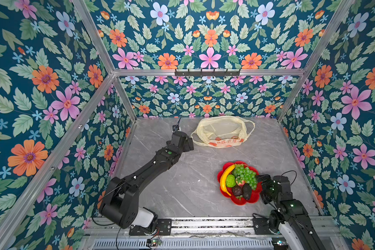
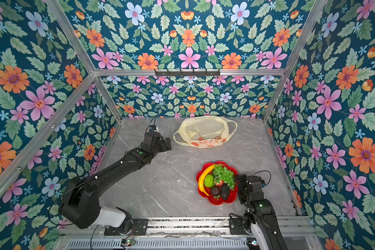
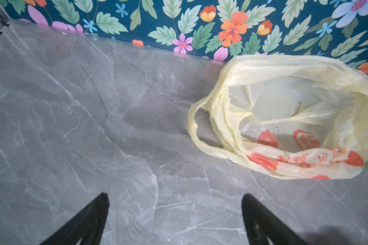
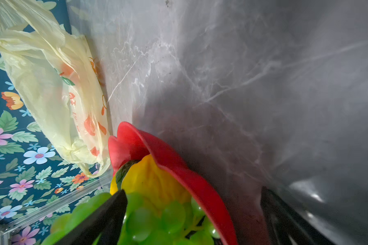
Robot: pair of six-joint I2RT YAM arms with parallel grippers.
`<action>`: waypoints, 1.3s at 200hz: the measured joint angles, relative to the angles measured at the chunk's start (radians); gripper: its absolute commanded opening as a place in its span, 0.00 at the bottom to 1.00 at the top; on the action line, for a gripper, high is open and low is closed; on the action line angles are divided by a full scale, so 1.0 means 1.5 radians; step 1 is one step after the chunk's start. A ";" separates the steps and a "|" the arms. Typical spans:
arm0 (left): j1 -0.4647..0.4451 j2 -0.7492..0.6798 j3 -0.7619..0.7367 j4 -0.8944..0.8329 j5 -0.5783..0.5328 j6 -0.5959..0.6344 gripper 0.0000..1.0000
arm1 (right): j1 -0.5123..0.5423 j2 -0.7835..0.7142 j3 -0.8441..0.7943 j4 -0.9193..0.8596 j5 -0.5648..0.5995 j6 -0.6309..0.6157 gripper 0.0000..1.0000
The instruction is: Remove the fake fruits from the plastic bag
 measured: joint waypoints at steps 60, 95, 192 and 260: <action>0.005 -0.086 -0.103 0.060 -0.037 -0.043 1.00 | 0.118 0.089 -0.012 0.133 0.048 0.082 0.99; 0.008 -0.118 -0.129 0.063 -0.059 -0.043 1.00 | 0.150 0.181 -0.004 0.217 0.079 0.101 0.99; 0.022 -0.170 -0.171 0.061 -0.092 -0.038 1.00 | 0.266 0.451 0.090 0.387 0.161 0.125 0.99; 0.031 -0.194 -0.191 0.056 -0.104 -0.031 1.00 | 0.306 0.643 0.180 0.515 0.174 0.134 0.99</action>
